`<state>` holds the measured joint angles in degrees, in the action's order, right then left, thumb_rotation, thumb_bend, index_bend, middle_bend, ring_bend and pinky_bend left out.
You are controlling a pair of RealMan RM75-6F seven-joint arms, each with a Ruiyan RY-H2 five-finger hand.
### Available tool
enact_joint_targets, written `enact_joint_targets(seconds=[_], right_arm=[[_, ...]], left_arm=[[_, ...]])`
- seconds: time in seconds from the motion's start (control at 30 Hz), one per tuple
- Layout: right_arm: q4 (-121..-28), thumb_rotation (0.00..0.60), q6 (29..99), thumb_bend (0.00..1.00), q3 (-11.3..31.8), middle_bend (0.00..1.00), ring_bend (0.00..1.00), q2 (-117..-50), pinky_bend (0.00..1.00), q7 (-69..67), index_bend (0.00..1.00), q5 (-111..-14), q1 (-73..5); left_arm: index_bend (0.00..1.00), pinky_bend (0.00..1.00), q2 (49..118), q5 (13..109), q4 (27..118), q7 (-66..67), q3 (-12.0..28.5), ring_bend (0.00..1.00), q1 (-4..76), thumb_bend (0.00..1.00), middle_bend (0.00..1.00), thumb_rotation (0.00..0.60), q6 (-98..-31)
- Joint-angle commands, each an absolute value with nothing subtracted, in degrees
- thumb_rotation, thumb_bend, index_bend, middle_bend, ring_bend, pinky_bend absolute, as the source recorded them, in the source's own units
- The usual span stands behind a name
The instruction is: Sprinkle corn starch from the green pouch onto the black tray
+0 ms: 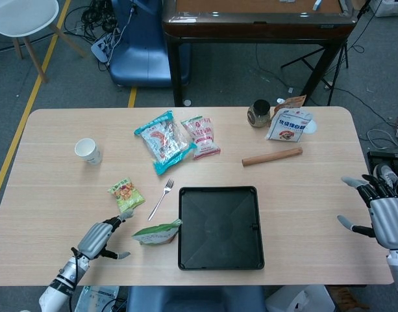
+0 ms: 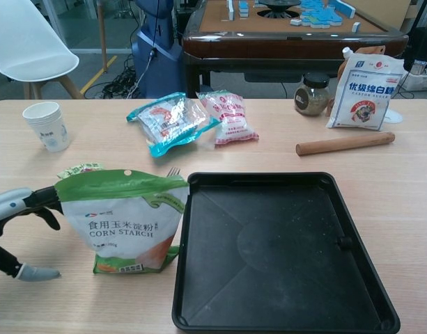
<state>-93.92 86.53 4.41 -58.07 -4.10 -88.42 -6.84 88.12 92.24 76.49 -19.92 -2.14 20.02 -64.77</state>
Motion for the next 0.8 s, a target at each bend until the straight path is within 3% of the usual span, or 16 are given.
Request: enact_joint_targets(seconds=[0.03,0.53,0.8], right_arm=[[-93.93,0.600,86.57,0.06,4.39,0.31,0.16,-58.03,0.22,-4.08,0.24,-88.33,-6.71],[-94.14,0.600,86.22,0.06,4.41,0.31,0.16,-57.77,0.22,-3.84,0.24,-87.27,-6.03],[-93.90,0.600,86.19,0.06,4.49,0.31,0.16,-57.69,0.22,-4.12,0.24,-86.82,-5.70]], left_arm=[[0.05,0.26,90.01,92.22,75.19,-19.22,-1.83,0.20,21.19,0.11,0.14,0.600,-63.96],[0.07,0.26,97.92,90.86,68.91,-17.23,-1.55,0.21,22.98,0.11,0.14,0.600,-63.63],[0.14,0.26,100.92,90.76,66.07,-19.10,-1.58,0.22,23.53,0.11,0.17,0.600,-64.33]])
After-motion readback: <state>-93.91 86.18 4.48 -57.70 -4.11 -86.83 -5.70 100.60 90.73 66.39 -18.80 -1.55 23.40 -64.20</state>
